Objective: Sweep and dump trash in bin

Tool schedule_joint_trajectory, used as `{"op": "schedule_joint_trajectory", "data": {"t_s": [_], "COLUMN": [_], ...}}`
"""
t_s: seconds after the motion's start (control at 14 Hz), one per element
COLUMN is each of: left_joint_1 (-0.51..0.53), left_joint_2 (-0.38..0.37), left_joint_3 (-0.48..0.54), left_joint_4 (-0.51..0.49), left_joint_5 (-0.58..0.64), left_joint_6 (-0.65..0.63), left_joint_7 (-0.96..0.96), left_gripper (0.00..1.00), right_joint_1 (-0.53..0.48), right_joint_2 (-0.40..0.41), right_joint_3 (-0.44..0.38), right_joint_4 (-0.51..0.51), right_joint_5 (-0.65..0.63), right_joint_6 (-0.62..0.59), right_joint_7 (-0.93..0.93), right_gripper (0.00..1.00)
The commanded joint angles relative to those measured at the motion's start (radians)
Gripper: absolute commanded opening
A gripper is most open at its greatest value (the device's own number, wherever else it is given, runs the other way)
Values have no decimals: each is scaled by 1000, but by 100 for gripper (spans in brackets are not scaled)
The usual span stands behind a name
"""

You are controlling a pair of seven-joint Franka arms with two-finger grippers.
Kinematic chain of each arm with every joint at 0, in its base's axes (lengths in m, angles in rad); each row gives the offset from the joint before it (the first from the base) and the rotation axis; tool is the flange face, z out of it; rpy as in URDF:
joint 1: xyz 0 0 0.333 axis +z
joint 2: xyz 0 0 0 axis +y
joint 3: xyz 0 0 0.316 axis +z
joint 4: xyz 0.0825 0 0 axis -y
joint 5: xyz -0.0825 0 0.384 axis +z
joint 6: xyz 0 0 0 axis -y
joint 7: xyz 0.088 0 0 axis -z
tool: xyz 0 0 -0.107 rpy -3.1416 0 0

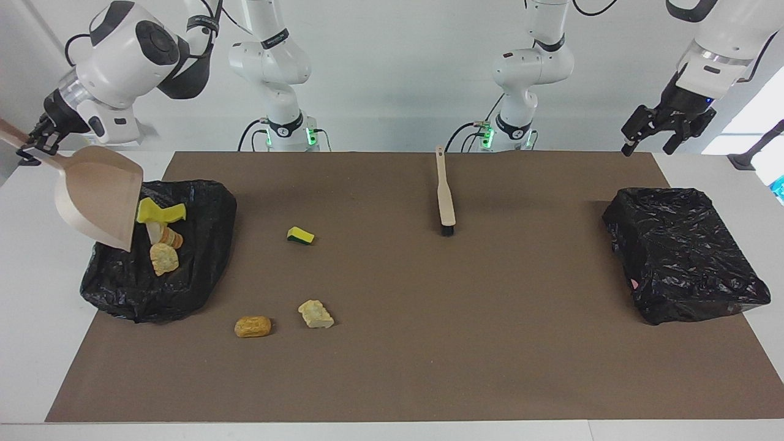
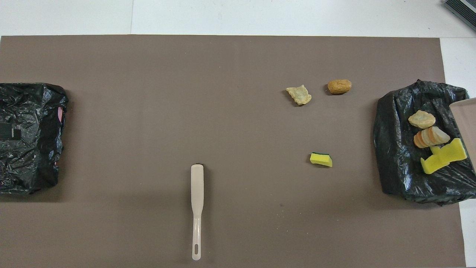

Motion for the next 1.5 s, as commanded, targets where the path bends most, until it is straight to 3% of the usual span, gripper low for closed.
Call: {"op": "schedule_joint_trajectory", "data": {"t_s": [0.0, 0.21, 0.36, 0.57, 0.86, 1.43], "left_joint_1": [10, 12, 0, -2, -2, -5], "left_joint_2": [29, 24, 24, 19, 18, 50], "left_joint_3": [3, 3, 1, -3, -3, -8], "left_joint_4": [20, 15, 22, 21, 27, 65], "left_joint_5": [13, 15, 15, 13, 13, 16], "left_joint_6": [-33, -30, -45, -43, -40, 16], "left_joint_7": [85, 161, 133, 93, 92, 27], "left_gripper": [100, 100, 100, 100, 100, 100], "right_joint_1": [-9, 5, 5, 21, 116, 310], "right_joint_2": [-15, -15, -19, -45, -59, 16], "right_joint_3": [2, 13, 13, 25, 33, 34], "right_joint_4": [67, 127, 124, 101, 70, 56], "right_joint_5": [114, 239, 391, 530, 668, 908], "right_joint_6": [-31, -112, -152, -246, -347, -352], "right_joint_7": [-72, -60, -17, 188, 492, 1199], "right_gripper": [0, 0, 0, 0, 0, 0]}}
